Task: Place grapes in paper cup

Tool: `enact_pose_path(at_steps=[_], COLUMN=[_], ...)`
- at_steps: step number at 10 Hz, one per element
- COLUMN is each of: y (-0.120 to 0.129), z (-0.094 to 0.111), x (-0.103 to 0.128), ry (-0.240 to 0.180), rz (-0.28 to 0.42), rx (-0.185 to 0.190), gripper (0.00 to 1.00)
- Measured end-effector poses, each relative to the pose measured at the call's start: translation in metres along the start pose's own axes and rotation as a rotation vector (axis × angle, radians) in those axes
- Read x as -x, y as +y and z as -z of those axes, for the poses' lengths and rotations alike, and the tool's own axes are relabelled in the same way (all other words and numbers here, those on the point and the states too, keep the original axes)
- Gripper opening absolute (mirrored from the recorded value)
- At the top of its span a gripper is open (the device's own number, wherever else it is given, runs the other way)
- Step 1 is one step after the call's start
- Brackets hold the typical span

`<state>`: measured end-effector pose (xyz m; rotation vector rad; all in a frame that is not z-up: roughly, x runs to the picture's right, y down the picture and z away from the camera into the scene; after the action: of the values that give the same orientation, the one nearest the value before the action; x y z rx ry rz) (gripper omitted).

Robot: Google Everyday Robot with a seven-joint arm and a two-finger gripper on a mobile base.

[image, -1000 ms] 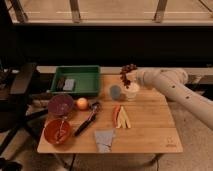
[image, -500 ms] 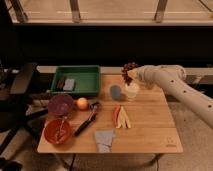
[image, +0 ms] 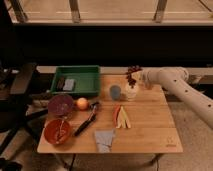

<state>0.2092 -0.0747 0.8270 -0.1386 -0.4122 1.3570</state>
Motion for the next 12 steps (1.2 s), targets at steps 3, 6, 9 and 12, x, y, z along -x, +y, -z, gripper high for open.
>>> enact_pose_path(at_steps=[3,6,9,12], y=[-0.010,-0.016,-0.008,-0.002], z=[-0.006,-0.003,0.004,0.023], x=[-0.014,-0.026,-0.041,-0.031], ry=[0.016,0.020,0.019,-0.024], rz=[-0.054,-0.097,-0.109,-0.107], rx=[0.020,0.038,0.063,0.061], gripper=[0.68,0.78,0.78,0.78])
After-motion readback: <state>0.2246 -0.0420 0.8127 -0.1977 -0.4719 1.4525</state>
